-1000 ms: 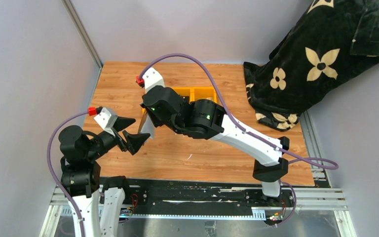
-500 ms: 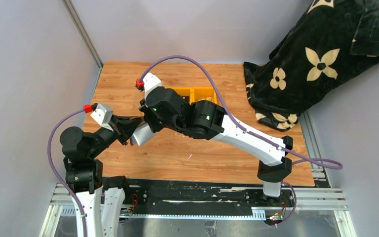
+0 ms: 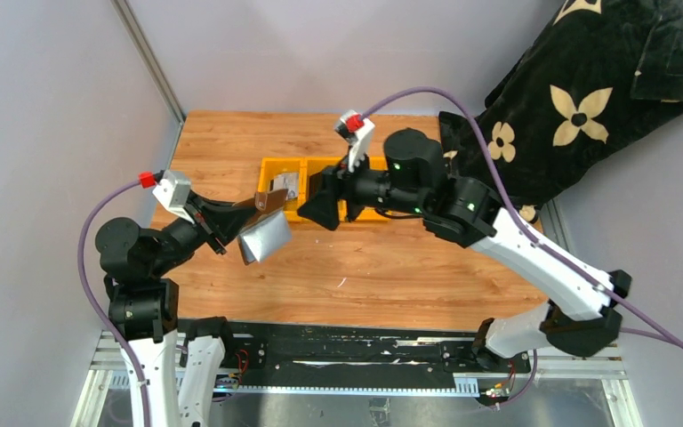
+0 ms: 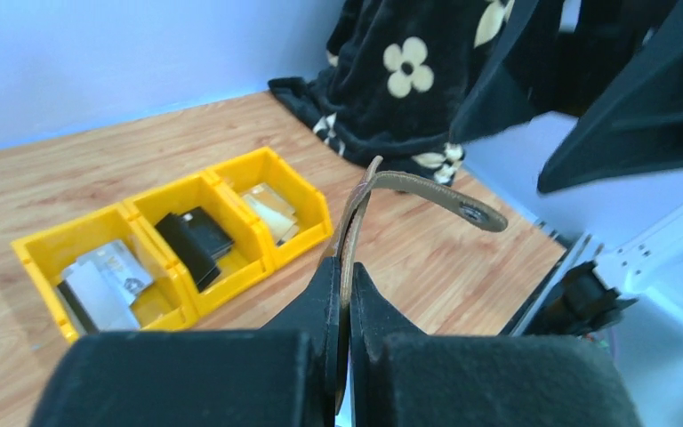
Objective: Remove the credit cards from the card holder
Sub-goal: Open the card holder at the center of the board.
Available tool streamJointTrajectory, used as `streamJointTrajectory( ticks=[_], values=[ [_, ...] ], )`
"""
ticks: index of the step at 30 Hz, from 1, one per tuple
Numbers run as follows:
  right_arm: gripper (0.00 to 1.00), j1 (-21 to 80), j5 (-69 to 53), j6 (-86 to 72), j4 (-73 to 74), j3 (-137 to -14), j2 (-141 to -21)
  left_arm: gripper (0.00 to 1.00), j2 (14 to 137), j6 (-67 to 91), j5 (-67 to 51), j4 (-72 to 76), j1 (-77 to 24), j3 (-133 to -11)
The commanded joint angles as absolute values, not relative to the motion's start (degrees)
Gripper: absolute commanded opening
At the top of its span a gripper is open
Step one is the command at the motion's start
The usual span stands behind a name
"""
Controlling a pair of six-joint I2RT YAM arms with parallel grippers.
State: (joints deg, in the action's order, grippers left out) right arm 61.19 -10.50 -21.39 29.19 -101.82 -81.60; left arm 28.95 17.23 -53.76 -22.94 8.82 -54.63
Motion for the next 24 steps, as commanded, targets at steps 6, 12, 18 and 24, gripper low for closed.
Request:
streamJointTrajectory(
  ticks=[6,12,18,24],
  values=[
    [0.7,52.8,-23.89,-19.15,6.24,-73.75,-65.76,0.0,35.35,50.44,-56.6,-1.38,8.88,-59.77],
    [0.71,50.46,-31.55,-22.1,-6.05,-64.66,-62.76,0.0,37.07,60.22,-57.5,4.19,8.88,-61.67],
    [0.72,50.45,-34.59,-25.83,-18.57,-59.18,-63.27,0.0,37.24,66.22,-58.72,5.09,8.88,-61.83],
    [0.72,50.45,-35.84,-29.48,-26.58,-59.68,-68.56,0.0,37.18,69.13,-58.79,5.4,8.88,-62.54]
  ],
)
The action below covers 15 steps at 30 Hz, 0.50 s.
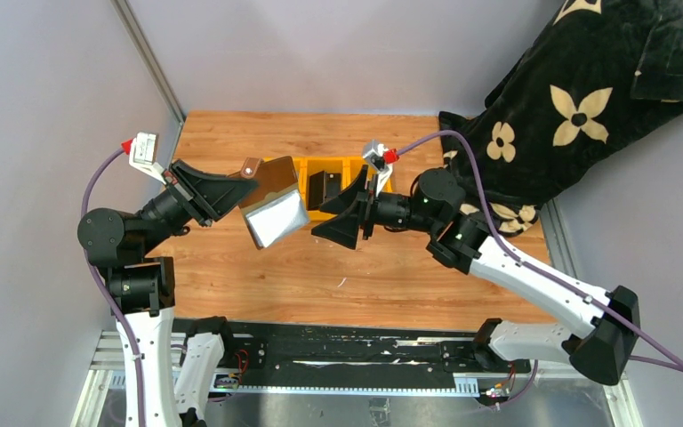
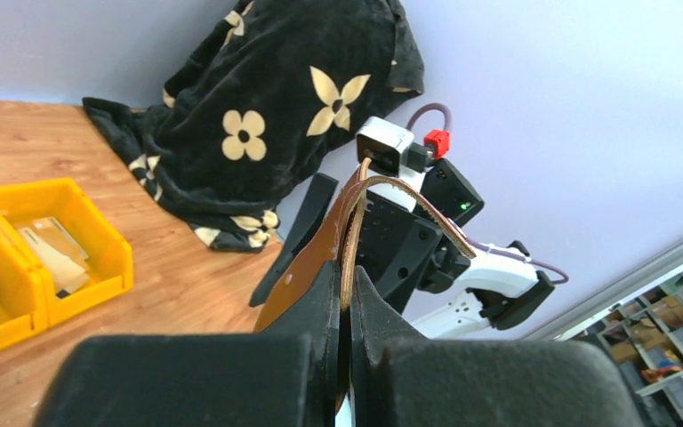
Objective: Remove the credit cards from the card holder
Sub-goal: Open the card holder at the center of the board.
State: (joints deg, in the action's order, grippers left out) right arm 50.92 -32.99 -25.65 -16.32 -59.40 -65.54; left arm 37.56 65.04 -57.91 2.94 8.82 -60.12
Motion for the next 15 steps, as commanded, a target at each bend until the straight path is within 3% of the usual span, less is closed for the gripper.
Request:
streamJointTrajectory(
  ticks=[1,10,15],
  values=[
    [0.72,50.45,-37.15,-30.91,-28.12,-59.94,-69.7,0.0,37.18,69.23,-58.86,5.43,8.92,-62.61],
    [0.72,50.71,-41.22,-36.19,-35.33,-62.62,-75.91,0.0,36.88,70.82,-59.04,5.39,8.88,-62.67],
    [0.68,50.89,-41.49,-37.09,-36.71,-64.62,-77.34,0.0,36.88,71.48,-59.14,5.37,8.88,-63.09]
  ],
)
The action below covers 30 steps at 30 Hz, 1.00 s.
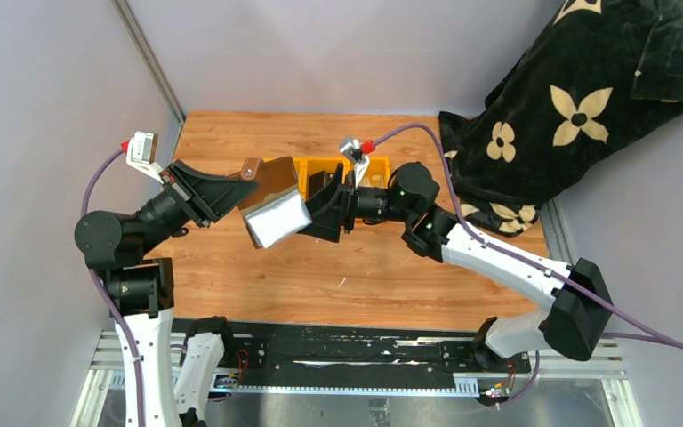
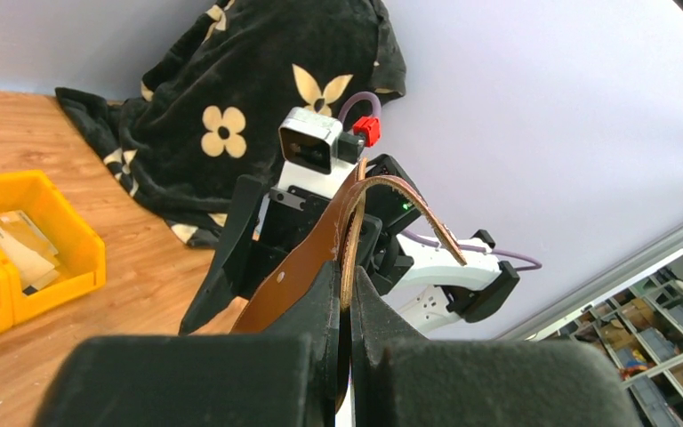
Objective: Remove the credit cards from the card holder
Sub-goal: Open the card holder at the center of the board.
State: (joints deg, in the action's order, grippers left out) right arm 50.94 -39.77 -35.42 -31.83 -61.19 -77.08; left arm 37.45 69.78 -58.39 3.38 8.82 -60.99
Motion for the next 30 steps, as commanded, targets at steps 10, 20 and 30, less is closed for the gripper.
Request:
streamJointTrajectory(
  ticks=[10,20,30],
  values=[
    [0.59,51.89,-41.83,-38.22,-36.51,-71.98,-80.32,0.0,37.13,72.51,-60.46,5.46,8.88,-63.99],
    [0.43,52.04,-42.31,-45.61,-37.87,-76.43,-80.04,0.0,36.92,70.81,-61.42,5.54,8.88,-62.42],
    [0.44,52.18,-44.94,-50.78,-38.28,-71.53,-78.13,0.0,36.6,63.68,-57.24,-1.02,8.88,-63.75]
  ],
)
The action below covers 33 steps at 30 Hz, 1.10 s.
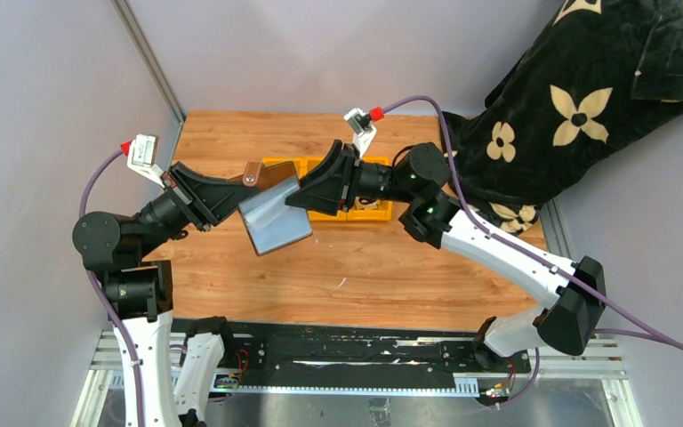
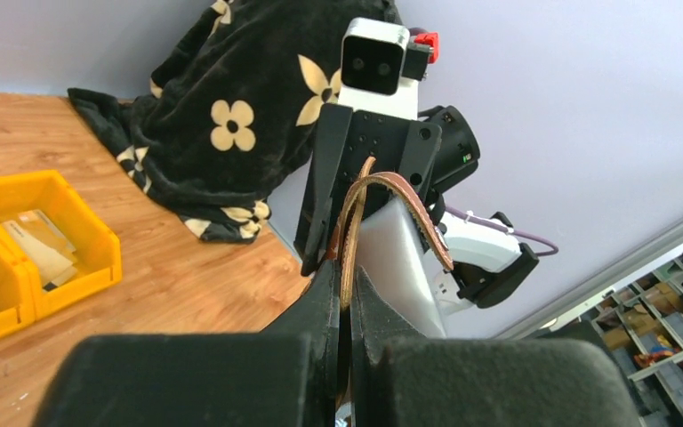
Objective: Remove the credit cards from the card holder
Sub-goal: Open the card holder at the center of the board.
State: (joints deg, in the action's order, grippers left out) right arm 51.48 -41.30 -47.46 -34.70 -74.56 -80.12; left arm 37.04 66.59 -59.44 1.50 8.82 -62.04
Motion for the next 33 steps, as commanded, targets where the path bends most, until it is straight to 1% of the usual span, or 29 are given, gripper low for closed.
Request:
streamJointTrajectory(
  ticks=[1,5,16,18,22,25,28,30,33],
  values=[
    [0.46,52.33,-45.83,-51.26,-39.93,-70.19,-77.85,0.0,36.78,64.17,-57.15,-0.51,8.88,-63.8],
    [0.47,53.5,-47.94,-50.46,-41.6,-66.27,-76.12,0.0,37.79,65.07,-56.67,0.62,8.88,-64.7],
    [0.47,56.86,-45.76,-45.69,-41.23,-60.3,-71.35,0.0,37.96,64.93,-53.71,-1.79,8.87,-65.33],
    [0.45,56.87,-44.51,-44.01,-40.82,-59.23,-70.07,0.0,38.14,65.33,-53.64,-1.8,8.88,-65.27],
    [0.38,56.87,-41.32,-40.74,-37.86,-58.53,-68.14,0.0,38.22,65.86,-53.79,-1.77,8.88,-65.68],
    [0.29,56.89,-38.05,-39.15,-35.09,-59.51,-67.85,0.0,38.31,66.86,-53.79,-1.23,8.88,-65.87],
    [0.23,56.87,-35.73,-38.79,-33.09,-61.2,-68.25,0.0,38.32,67.32,-54.18,-0.94,8.88,-66.14],
    [0.22,56.87,-33.64,-39.05,-31.51,-62.01,-68.65,0.0,38.16,67.33,-54.28,-0.97,8.9,-66.19],
    [0.23,56.78,-31.74,-40.34,-30.69,-62.92,-69.6,0.0,37.97,67.4,-54.64,-1.0,8.88,-66.33]
  ],
)
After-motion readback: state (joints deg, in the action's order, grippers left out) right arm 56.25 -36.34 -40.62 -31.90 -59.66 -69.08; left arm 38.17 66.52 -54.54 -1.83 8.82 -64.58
